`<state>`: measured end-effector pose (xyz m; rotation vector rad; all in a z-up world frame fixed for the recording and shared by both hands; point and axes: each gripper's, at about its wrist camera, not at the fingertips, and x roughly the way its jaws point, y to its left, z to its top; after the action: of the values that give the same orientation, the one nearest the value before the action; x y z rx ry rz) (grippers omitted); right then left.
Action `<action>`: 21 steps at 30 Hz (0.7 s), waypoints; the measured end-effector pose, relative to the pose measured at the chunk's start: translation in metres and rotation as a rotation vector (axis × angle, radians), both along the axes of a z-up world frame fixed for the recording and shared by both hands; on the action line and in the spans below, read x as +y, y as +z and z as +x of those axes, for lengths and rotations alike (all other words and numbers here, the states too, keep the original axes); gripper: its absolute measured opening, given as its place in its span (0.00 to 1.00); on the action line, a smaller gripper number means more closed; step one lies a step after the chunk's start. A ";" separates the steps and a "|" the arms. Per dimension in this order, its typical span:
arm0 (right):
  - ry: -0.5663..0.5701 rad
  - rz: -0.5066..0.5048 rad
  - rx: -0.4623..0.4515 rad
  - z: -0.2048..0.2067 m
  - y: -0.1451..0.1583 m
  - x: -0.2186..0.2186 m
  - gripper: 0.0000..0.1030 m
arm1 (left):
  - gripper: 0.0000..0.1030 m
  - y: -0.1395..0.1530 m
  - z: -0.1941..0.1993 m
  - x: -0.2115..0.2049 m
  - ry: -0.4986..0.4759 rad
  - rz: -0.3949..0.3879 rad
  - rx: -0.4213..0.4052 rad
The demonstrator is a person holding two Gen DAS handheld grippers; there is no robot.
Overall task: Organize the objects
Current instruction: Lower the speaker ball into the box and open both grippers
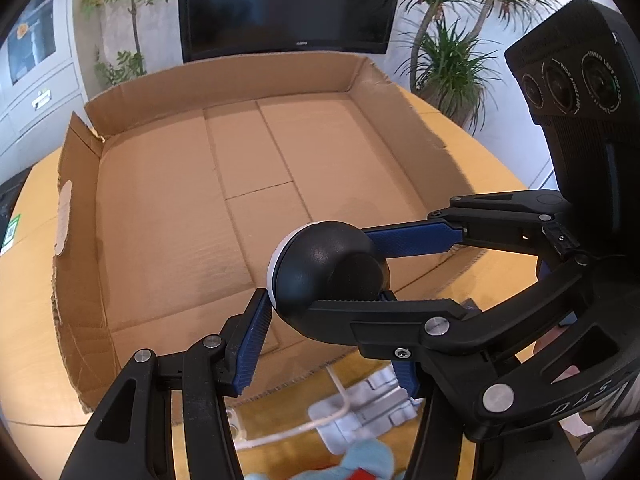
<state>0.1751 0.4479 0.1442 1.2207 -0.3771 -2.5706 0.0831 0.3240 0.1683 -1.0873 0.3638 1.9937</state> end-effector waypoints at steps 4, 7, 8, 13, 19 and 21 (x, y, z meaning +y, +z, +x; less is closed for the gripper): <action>-0.007 -0.010 -0.020 -0.014 -0.008 0.004 0.54 | 0.52 -0.009 -0.017 0.005 -0.006 -0.005 -0.026; -0.017 -0.027 -0.041 -0.024 -0.017 0.009 0.54 | 0.52 -0.020 -0.030 0.010 -0.003 -0.015 -0.064; -0.021 -0.036 -0.051 -0.028 -0.021 0.012 0.54 | 0.52 -0.024 -0.034 0.013 -0.003 -0.019 -0.078; -0.034 -0.052 -0.094 -0.039 -0.038 0.022 0.54 | 0.52 -0.040 -0.045 0.022 0.001 -0.050 -0.109; -0.043 -0.043 -0.119 -0.046 -0.050 0.027 0.54 | 0.52 -0.058 -0.054 0.030 0.007 -0.077 -0.156; -0.044 -0.049 -0.131 -0.050 -0.054 0.028 0.54 | 0.52 -0.063 -0.056 0.030 0.007 -0.084 -0.170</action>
<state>0.1250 0.4762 0.0899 1.3822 -0.4963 -2.5093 0.0272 0.3541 0.1056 -1.3024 0.3562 1.8897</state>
